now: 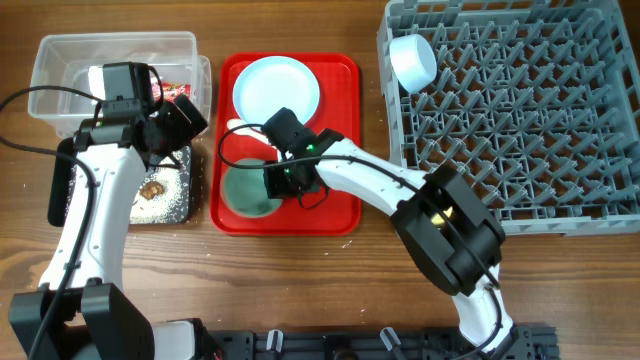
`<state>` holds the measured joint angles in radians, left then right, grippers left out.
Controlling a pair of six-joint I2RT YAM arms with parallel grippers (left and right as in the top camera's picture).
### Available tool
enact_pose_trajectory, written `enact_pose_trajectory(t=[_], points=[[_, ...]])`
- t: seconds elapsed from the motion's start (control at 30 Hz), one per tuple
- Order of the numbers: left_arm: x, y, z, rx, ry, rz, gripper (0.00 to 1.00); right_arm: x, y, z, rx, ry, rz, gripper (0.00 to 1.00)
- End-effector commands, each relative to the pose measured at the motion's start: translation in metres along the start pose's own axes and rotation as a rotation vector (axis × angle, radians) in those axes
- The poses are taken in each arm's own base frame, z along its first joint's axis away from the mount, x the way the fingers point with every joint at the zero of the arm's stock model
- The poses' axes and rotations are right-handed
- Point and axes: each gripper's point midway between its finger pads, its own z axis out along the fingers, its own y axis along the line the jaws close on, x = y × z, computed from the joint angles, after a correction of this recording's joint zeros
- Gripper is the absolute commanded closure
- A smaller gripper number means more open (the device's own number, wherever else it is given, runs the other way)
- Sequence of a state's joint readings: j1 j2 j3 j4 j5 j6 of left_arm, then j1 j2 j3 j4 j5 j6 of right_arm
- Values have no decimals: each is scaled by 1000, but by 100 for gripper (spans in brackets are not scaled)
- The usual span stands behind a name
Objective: Sort waste into correct bins and load items into the dishwasher rack
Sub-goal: 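Grasp the second light-blue bowl with the right gripper and carry it to the rack, then set the bowl in the rack and move the right gripper to the plate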
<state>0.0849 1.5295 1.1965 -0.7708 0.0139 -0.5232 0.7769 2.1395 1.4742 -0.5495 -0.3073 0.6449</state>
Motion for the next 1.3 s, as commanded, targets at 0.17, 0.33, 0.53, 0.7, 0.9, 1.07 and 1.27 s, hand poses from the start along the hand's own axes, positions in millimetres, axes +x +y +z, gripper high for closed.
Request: enact_pose_trajectory(t=[0.17, 0.33, 0.53, 0.7, 0.9, 1.07, 1.27], points=[[-5, -5, -7, 18, -18, 22, 0, -49, -19, -111, 98, -242, 18, 96], [-5, -5, -7, 18, -18, 22, 0, -69, -124, -318, 706, -799, 188, 96], [-5, -5, -7, 18, -18, 22, 0, -36, -190, -436, 1428, -876, 142, 96], [-5, -5, -7, 18, -18, 22, 0, -77, -207, -406, 1581, -666, -49, 96], [-5, -5, -7, 18, -18, 22, 0, -105, -245, -332, 1759, -134, -409, 95], [-5, -5, -7, 18, -18, 22, 0, -106, -257, -311, 1788, -56, -434, 96], [-5, -5, -7, 18, -18, 22, 0, -100, -254, -291, 1733, 20, -523, 96]])
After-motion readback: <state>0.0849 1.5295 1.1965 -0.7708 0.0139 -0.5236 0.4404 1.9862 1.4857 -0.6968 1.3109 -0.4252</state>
